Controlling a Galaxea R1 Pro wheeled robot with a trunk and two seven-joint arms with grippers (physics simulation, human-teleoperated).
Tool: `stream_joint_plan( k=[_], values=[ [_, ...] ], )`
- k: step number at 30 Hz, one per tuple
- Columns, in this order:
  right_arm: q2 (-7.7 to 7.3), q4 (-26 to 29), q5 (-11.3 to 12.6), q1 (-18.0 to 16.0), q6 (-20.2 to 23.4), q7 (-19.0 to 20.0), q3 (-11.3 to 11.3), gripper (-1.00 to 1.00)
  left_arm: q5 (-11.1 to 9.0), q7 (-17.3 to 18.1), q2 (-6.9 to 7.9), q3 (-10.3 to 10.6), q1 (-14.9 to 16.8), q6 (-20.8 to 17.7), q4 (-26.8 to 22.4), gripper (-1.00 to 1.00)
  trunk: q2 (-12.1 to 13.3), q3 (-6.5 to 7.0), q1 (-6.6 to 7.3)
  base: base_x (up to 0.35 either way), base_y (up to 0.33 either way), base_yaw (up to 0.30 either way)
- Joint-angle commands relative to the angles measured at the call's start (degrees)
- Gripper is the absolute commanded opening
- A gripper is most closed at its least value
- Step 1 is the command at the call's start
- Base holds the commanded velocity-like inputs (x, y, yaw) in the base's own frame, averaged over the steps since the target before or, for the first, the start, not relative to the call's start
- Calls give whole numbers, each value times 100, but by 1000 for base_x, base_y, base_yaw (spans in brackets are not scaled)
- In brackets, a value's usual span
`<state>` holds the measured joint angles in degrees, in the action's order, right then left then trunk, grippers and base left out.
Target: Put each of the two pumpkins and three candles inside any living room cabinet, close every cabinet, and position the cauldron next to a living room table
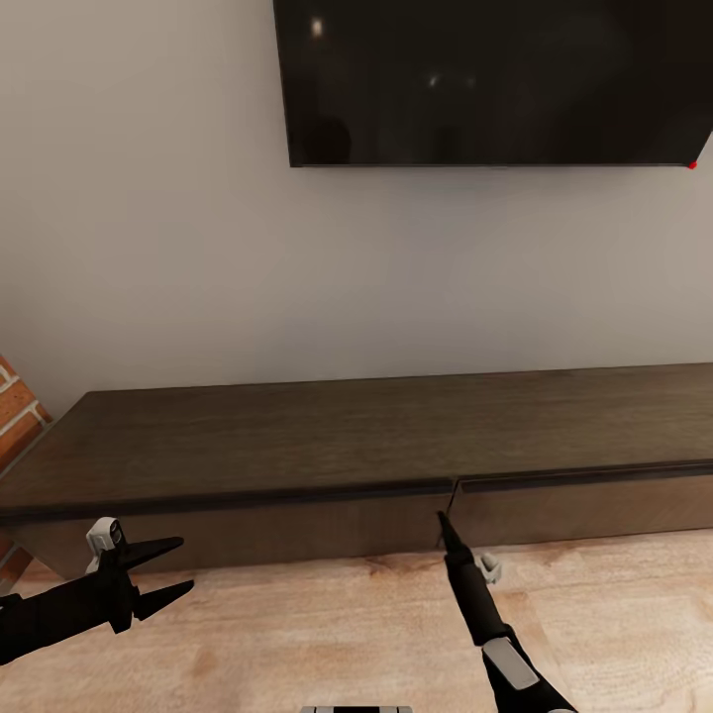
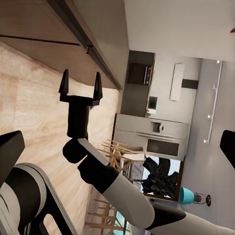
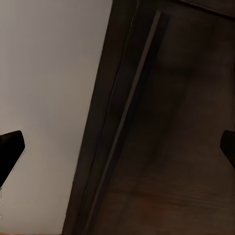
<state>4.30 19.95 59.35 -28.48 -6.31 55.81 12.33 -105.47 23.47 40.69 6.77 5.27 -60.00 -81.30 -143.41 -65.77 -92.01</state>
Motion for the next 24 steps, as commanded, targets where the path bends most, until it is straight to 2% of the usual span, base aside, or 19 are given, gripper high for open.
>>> stream_joint_plan(
  k=[1,5,11,24],
  values=[
    [0,0,97,0,-1,0,-3,100,0,0,1,0,0,0,0,100,0,0,0,0,0,0],
    [-4,0,284,0,152,-27,-7,100,0,3,7,0,0,0,0,100,0,0,0,99,0,0],
    [-8,0,312,0,474,-35,-3,100,0,6,8,0,-14,0,0,100,0,0,0,116,0,0],
    [-8,0,314,0,508,-36,-3,100,0,7,9,0,-29,0,0,100,0,0,0,48,0,0]
  ],
)
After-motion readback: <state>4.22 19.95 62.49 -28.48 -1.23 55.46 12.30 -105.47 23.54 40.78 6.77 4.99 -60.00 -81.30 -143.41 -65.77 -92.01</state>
